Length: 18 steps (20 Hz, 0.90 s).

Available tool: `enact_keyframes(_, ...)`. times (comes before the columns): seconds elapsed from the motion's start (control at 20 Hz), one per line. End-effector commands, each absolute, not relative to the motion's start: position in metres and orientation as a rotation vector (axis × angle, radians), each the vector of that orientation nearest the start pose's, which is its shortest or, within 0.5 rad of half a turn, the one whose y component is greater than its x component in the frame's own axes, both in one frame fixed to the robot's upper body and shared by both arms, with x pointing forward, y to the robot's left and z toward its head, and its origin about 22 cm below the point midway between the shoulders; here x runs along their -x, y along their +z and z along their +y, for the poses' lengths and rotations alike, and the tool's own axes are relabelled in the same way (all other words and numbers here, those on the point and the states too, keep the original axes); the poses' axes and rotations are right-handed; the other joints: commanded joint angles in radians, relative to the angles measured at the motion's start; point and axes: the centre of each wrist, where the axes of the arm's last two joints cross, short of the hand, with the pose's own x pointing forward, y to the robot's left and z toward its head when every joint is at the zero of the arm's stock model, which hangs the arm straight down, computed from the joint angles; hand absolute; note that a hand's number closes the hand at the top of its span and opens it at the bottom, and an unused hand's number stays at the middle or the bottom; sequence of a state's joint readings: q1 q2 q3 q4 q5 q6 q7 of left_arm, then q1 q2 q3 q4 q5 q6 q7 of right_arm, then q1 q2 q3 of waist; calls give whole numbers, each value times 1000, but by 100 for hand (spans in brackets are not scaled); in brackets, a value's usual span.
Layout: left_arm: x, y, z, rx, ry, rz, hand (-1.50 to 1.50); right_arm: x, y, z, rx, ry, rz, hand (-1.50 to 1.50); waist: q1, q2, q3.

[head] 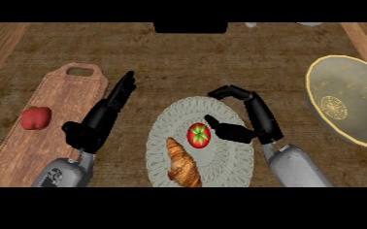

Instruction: Pick the tomato from the placemat and place it in the bowl

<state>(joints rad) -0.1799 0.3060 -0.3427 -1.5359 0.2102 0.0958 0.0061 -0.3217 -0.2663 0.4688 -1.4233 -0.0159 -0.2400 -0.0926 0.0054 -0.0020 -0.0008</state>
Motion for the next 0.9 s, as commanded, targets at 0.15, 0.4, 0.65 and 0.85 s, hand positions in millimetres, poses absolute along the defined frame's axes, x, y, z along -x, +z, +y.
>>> enact_keyframes(0.15,-276,46,196,167,-387,-1608,0,-301,39,-124,122,835,-1768,-150,1,1,0)
enact_keyframes(0.4,-264,28,209,176,-376,-1573,0,-316,81,-125,326,1176,-1608,-150,0,-3,-3)
enact_keyframes(0.65,-267,31,209,150,-386,-1590,0,-326,107,-107,426,1519,-1250,-150,14,-5,-6)
enact_keyframes(0.85,-268,34,196,186,-380,-1582,0,-328,131,-85,342,1659,-1019,-150,1,-4,-3)
